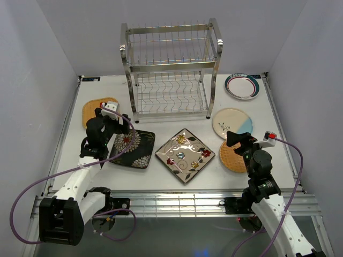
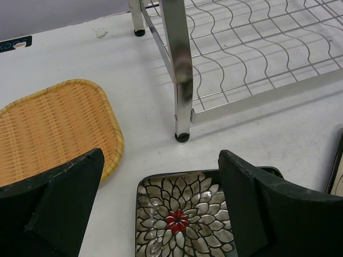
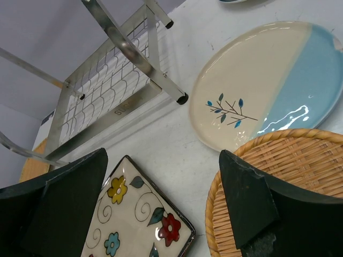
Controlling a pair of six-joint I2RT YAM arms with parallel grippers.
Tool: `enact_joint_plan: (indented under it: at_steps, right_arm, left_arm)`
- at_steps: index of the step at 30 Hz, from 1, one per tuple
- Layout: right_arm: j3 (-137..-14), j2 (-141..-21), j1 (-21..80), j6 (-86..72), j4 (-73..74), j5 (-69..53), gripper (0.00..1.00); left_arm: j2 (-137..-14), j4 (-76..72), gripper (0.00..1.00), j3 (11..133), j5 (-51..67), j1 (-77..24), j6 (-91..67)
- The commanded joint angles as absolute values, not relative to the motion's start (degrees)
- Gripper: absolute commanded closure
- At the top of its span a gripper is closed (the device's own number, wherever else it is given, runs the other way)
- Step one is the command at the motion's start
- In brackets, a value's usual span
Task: Load the plates into the dish rack
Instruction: Pick up the plate from the corner of the board.
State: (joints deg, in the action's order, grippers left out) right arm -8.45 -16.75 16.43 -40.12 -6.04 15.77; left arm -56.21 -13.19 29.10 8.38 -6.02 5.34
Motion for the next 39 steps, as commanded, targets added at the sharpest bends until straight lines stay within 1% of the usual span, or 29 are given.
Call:
enact_joint_plan:
  at_steps: [1,8,15,23,26,27,30,33,37,39]
  right_arm:
    - [-10.02,-17.14,16.52,-40.34,-8.0,16.09,0.1]
    - [-10.99,-19.77,16.52,-40.61,-7.56,15.73,0.1]
    - [-11.07,-19.69,16.52,-40.69,-7.38,15.64,0.1]
    - [-11.34,-19.51,16.44,-39.55,-7.47,15.03,0.1]
    - [-11.16,-19.69,16.52,-39.02,-8.08,14.15,0.1]
    - [-11.08,-19.77,16.52,-38.59,-8.43,13.72,0.1]
    - [-10.9,-20.3,16.52,-37.97,-9.58,12.49,0.1]
    - [-10.9,-20.92,16.52,-37.44,-10.19,11.17,0.1]
    - [-10.9,-21.09,16.52,-36.92,-10.81,10.11,0.1]
    - [-10.9,-20.92,16.52,-36.56,-10.81,9.76,0.1]
  left_arm:
    - [-56.25,-12.74,0.02,31.47,8.35,-5.98,6.06]
    - [-57.3,-12.74,0.02,31.82,8.0,-5.98,6.94]
    - [-60.64,-10.64,0.02,34.28,1.06,-5.98,7.56]
    - [-59.59,-7.39,0.02,34.8,0.88,-5.98,12.56]
    - [-59.33,-7.9,0.02,33.32,-3.59,-5.98,18.79]
    - [-59.5,-8.95,0.02,32.79,-4.82,-5.98,22.98]
    - [-59.85,-13.77,0.02,29.98,-10.1,-5.8,28.55]
    - [-60.82,-13.28,0.02,29.09,-9.49,-5.1,33.91]
    - [-65.65,-7.38,0.02,32.69,-8.97,-4.05,37.35]
    - [-65.74,-6.6,0.02,32.34,-4.08,-1.85,39.89]
